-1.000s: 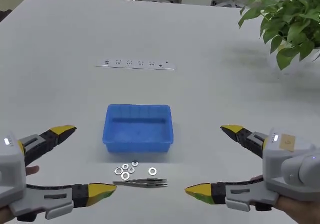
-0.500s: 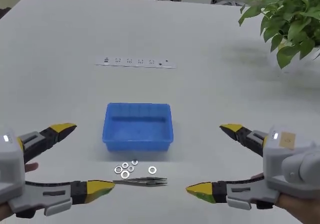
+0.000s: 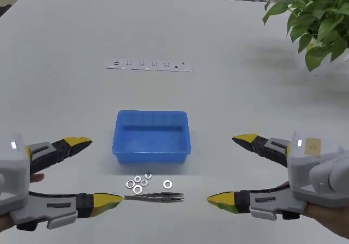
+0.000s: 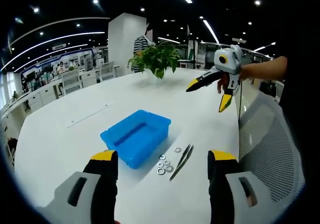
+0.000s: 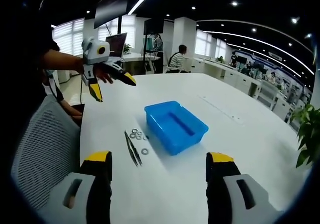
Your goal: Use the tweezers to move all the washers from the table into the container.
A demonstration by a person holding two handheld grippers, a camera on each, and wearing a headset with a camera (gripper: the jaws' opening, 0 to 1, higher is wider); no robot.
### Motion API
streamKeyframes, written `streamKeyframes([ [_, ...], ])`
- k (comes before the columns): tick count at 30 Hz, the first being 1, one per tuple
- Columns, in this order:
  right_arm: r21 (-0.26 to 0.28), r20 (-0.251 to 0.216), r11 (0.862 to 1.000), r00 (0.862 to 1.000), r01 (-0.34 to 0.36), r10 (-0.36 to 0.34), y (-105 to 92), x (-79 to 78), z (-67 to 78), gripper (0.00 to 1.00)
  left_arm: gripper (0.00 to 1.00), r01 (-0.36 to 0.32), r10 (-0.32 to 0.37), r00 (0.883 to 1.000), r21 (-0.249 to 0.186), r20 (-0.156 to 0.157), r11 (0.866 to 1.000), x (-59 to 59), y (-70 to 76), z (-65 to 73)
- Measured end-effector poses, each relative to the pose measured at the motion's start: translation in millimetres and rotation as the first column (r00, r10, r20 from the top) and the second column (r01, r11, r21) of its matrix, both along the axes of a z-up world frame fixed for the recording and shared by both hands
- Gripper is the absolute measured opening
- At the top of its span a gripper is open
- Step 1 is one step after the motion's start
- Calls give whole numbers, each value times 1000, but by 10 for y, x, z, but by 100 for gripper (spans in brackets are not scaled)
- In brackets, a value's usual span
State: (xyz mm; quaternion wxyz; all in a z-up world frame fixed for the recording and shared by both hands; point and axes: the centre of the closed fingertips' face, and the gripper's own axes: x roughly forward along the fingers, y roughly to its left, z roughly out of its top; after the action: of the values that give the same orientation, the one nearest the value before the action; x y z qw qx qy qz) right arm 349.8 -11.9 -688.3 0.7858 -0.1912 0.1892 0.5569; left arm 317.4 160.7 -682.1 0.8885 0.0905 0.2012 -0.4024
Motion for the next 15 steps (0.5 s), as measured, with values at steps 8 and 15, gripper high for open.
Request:
streamKeyframes([
  [8,-32,-11,996,996,-88,88,98,-25,-91,64,66,64,-63,998,36,-26,997,6,-35,-99],
  [15,-75,-30,978,981,-195,193,223,-93,-214,54,58,129,-122,990,96,-77,987,-22,-42,-274],
])
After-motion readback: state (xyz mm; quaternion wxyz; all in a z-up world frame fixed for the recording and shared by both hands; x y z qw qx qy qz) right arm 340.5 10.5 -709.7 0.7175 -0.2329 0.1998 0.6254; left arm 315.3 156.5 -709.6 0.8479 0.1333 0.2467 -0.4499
